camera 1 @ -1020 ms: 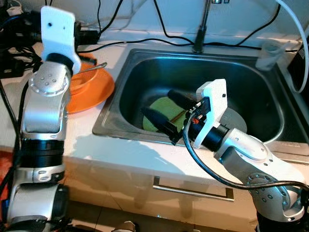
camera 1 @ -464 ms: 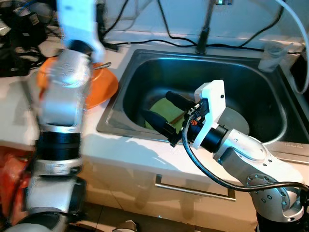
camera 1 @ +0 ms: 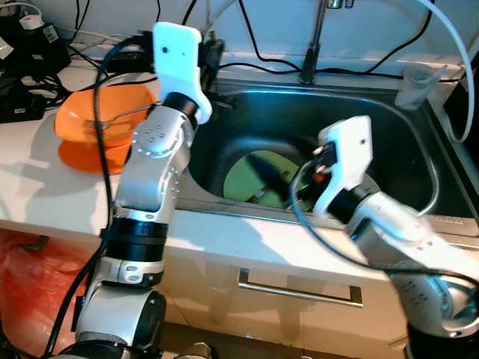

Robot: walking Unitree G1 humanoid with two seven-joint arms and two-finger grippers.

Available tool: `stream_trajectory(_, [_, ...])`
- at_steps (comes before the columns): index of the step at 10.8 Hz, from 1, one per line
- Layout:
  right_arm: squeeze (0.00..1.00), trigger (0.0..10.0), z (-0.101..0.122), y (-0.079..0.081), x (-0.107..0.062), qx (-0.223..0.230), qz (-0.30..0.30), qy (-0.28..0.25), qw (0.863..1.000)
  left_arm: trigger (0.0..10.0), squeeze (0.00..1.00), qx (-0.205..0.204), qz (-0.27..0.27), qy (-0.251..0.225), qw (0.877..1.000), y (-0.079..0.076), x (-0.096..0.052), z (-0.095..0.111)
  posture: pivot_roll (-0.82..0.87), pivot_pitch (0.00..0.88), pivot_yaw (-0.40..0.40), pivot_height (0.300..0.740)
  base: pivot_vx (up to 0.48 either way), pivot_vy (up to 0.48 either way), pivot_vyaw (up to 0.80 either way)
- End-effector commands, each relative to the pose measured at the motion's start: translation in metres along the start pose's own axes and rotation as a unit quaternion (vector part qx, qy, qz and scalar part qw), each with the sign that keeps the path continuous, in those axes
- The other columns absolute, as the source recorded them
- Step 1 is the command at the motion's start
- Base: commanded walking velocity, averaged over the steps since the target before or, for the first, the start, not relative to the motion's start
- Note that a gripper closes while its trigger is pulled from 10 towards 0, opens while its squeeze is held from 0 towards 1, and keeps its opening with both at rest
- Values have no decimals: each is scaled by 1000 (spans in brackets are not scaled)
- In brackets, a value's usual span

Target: Kitchen organization

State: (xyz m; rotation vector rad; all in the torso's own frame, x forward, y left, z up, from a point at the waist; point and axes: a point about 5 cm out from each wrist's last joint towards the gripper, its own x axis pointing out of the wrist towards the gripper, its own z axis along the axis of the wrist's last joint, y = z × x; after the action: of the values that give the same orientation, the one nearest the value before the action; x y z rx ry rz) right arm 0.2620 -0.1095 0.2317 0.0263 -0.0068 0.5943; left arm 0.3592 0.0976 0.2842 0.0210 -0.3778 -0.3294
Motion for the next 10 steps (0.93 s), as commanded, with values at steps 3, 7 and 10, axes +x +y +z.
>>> stream_trajectory(3, [0, 10000, -3, -8, -7, -9, -38, 32, 999, 0, 0, -35, -23, -1, 999, -14, 10, -4, -113, 60, 93, 740, 0, 0, 0])
stream_trajectory(7, [0, 10000, -16, -23, -22, -8, -94, 90, 991, 0, 0, -68, -33, 26, 997, -33, 15, -37, -174, 73, 106, 740, 0, 0, 0])
stream_trajectory(10, [0, 10000, -17, -25, -28, -7, -109, 105, 988, 0, 0, -92, -17, 80, 992, -42, 16, -72, -186, 80, 111, 740, 0, 0, 0])
